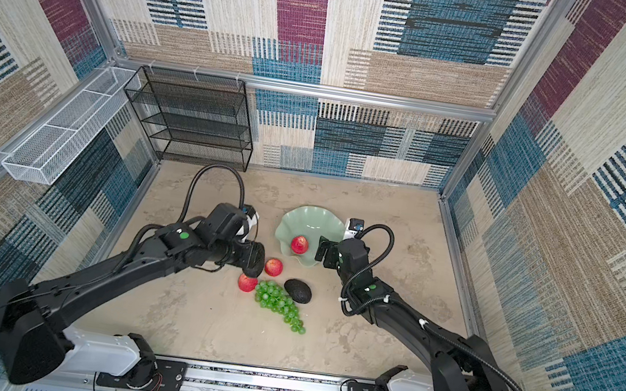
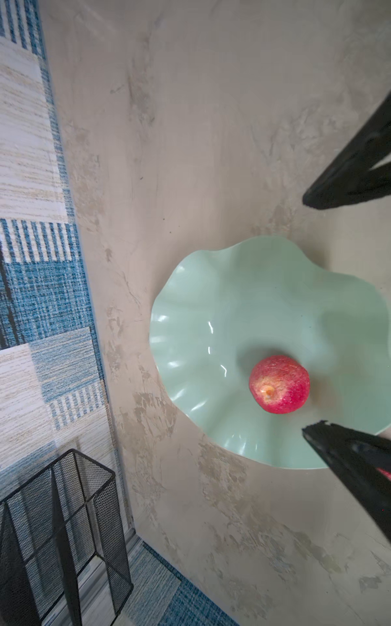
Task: Place and organize the fake fruits in the fruit bowl
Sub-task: 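Place the avocado in the bowl with the left gripper while the right gripper approaches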
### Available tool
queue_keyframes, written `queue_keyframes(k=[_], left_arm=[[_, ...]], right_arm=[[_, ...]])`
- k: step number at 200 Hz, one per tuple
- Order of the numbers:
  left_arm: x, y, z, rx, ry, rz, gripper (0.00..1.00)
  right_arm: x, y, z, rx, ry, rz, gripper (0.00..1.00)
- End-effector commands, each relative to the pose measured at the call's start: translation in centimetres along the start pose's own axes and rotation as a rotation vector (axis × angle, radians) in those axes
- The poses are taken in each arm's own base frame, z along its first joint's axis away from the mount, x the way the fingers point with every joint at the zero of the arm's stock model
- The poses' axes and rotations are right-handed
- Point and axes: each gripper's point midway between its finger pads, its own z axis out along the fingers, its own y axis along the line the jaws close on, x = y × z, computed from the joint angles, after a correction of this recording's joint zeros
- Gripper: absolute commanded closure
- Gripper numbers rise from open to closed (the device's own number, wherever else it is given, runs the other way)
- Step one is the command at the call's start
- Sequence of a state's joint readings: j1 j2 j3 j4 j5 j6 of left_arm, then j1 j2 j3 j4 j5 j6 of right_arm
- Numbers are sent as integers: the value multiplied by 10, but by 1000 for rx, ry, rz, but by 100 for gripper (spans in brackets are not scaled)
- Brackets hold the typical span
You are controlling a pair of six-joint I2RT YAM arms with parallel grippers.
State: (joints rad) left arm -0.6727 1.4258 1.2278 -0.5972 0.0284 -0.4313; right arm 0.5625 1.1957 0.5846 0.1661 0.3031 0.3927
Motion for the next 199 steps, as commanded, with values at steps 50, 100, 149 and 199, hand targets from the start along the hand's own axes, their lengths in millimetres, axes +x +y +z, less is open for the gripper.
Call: queue_keyframes(k=[50,100,149,199], left_arm=[[-95,-61,107,137,47,147,58],[-82,-44,182,70,145,77,59],[-69,-29,211,36,205,-5,55],[-69,-28,216,54,217,-39,37]], right_arm=[[1,-30,-53,19,-100,86,0],[3,-28,-46,28,-70,47,0],[10,-18,-34,0,-25,-3,0],[18,-1,-26,-88,20,-52,0]])
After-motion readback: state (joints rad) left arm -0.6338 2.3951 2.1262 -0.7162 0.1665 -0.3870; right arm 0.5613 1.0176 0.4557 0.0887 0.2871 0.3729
